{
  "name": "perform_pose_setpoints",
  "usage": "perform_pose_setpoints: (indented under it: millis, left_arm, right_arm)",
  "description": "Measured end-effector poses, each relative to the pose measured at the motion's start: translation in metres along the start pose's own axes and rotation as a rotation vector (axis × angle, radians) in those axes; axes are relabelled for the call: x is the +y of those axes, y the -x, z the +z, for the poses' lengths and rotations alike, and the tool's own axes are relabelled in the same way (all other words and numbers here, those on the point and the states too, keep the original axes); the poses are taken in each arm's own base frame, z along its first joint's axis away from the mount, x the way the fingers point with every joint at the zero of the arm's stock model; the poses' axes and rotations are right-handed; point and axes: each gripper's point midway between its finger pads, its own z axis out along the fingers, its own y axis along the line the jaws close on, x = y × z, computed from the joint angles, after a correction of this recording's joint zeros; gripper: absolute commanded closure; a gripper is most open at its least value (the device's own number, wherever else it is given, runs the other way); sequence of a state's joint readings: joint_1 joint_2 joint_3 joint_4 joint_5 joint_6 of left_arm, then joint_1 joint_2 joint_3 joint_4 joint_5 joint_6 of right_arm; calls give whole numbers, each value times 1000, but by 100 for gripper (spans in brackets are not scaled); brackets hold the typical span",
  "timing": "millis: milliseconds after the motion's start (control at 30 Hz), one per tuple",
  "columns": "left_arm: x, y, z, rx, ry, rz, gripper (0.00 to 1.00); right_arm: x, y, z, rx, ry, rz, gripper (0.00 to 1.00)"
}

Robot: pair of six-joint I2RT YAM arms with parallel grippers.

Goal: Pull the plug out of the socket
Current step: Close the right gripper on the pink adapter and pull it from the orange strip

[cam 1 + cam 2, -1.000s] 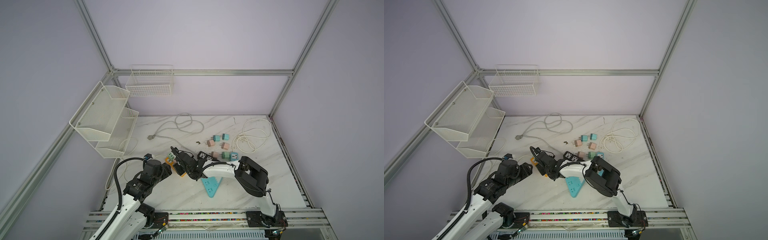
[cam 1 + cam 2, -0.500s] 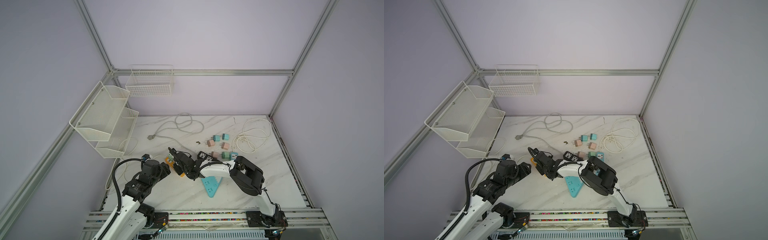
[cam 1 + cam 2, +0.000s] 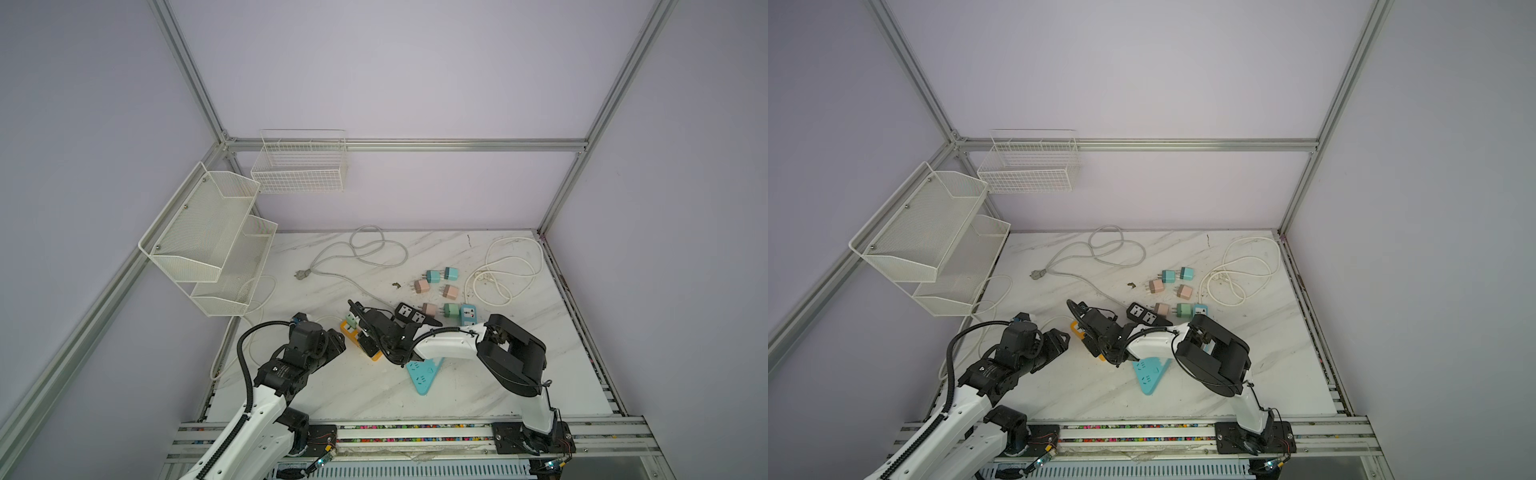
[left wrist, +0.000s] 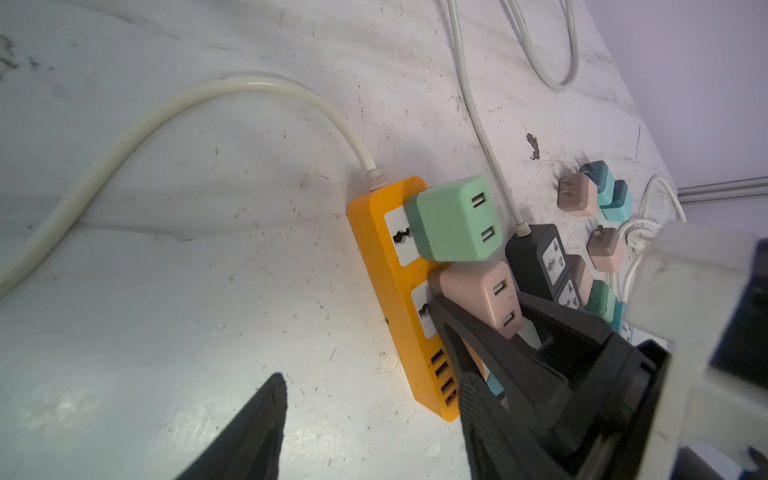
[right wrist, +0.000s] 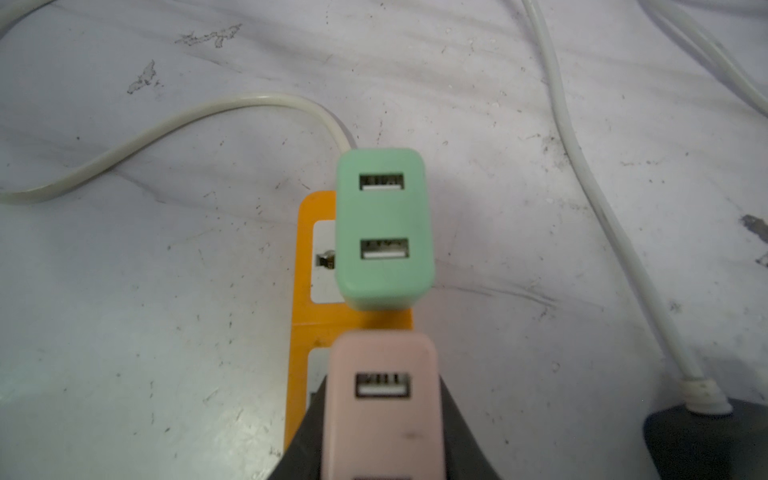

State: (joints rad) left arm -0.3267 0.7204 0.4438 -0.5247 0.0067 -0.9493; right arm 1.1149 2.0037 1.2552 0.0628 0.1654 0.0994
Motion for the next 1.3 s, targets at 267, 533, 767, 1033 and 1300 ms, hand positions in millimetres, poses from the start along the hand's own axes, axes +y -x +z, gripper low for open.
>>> perform_pose_setpoints:
  millis: [267,533,767,1033,1300]
  left_arm:
    - [-14,-17,27,87,-105,-43,40]
    - [-27,-26,45,161,-154,-54,46]
    - [-22,-31,48,168,-154,-64,50]
    - [-16,-35,50,176,-143,-83,53]
    - [-11,-45,61,226,-119,-86,56]
  right_arm:
    - [8,-14,-13,15,13,27,76]
    - [8,-14,-14,12,7,41,76]
    - [8,-14,-14,12,5,44,76]
    - [8,-14,-14,12,5,43,76]
    - [8,-14,-14,12,5,43,77]
